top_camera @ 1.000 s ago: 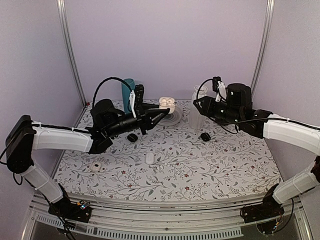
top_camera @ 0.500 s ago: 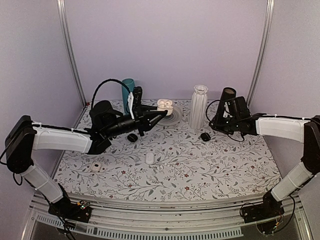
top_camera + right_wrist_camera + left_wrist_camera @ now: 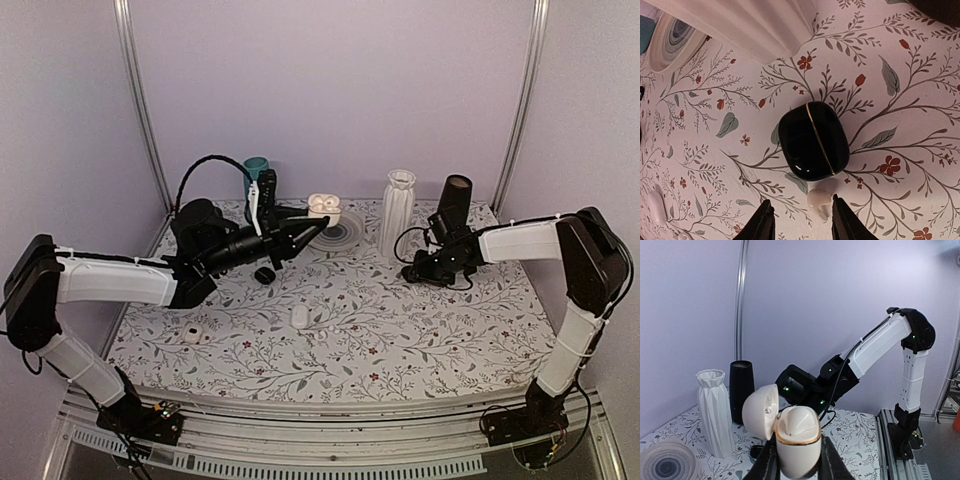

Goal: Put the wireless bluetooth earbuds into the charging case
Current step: Pick up the right earbud from the center of the board.

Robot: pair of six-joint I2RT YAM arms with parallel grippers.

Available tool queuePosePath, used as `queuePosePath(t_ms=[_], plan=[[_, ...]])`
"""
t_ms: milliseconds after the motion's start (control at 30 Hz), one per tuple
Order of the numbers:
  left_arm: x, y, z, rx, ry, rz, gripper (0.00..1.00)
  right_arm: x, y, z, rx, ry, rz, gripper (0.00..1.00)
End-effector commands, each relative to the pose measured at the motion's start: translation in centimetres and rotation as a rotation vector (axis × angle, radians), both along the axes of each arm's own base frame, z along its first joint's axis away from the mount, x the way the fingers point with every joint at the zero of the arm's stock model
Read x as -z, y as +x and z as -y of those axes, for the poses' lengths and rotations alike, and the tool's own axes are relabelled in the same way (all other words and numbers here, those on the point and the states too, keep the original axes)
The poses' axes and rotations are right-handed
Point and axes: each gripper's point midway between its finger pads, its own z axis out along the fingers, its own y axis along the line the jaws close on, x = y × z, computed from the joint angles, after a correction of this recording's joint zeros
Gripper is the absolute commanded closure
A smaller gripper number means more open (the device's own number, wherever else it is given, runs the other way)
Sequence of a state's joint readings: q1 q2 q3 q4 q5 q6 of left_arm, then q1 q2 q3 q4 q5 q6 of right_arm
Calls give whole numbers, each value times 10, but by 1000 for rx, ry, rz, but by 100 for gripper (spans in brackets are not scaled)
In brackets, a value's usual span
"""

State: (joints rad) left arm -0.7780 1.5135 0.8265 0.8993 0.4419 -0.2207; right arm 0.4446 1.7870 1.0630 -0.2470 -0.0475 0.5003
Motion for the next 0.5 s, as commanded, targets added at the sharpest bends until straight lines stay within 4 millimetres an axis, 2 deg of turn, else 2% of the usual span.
queuePosePath(t_ms=[0,167,467], plan=[[-7,-1,-7,-2,-8,19,100,9,-1,-3,-37,-20,-33,61],[-6,0,-6,0,-5,14,100,21,-4,-2,-48,-39,-65,61],[-8,1,-3,10,-3,11,100,27,-3,0,-58,-66,-74,64]])
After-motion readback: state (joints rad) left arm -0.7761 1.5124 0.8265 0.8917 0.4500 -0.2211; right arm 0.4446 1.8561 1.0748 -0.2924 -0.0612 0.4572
